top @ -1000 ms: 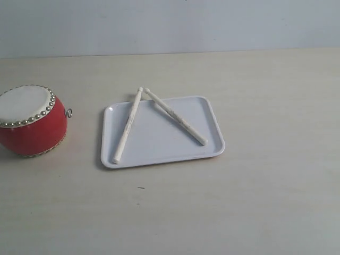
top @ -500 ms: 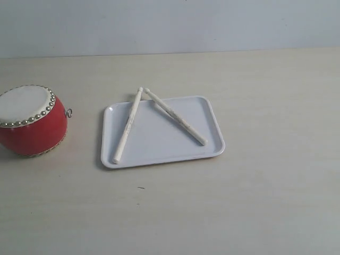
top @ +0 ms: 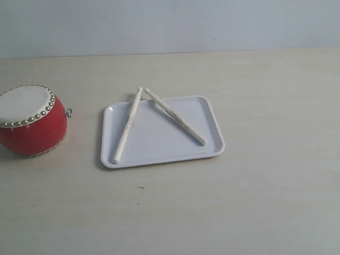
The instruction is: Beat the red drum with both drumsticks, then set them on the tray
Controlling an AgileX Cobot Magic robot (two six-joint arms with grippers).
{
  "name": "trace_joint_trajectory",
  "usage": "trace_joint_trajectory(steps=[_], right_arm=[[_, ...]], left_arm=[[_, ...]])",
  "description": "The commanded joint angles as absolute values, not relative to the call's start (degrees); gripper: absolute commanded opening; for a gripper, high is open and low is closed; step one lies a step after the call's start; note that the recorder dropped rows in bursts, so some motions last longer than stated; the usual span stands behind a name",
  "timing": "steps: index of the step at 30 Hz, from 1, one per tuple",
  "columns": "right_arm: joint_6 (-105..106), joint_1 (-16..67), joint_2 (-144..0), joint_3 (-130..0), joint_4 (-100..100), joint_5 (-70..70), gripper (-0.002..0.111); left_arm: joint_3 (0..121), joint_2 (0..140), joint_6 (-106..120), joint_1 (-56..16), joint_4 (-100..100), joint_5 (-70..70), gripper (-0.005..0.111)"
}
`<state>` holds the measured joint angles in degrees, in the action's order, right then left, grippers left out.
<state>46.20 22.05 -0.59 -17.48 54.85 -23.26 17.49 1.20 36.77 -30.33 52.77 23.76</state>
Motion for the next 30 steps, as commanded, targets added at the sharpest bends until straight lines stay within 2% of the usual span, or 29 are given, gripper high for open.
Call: trace_joint_trajectory(steps=[1, 8, 13, 30], right_arm=[[52.0, 22.0, 0.0, -12.1, 61.4, -22.2, 0.000], [71.9, 22.0, 0.0, -4.0, 79.2, -21.1, 0.000], [78.1, 22.0, 0.0, 0.0, 84.1, -21.1, 0.000], [76.8, 22.0, 0.0, 0.0, 82.1, -22.6, 0.000]], left_arm=[[11.1, 0.0, 51.6, -30.1, 67.2, 20.7, 0.000], [4.3, 0.0, 60.8, -29.8, 75.5, 20.3, 0.000], [1.1, 0.0, 64.1, -29.8, 78.2, 19.5, 0.000], [0.0, 0.0, 65.9, -29.8, 78.1, 19.1, 0.000]])
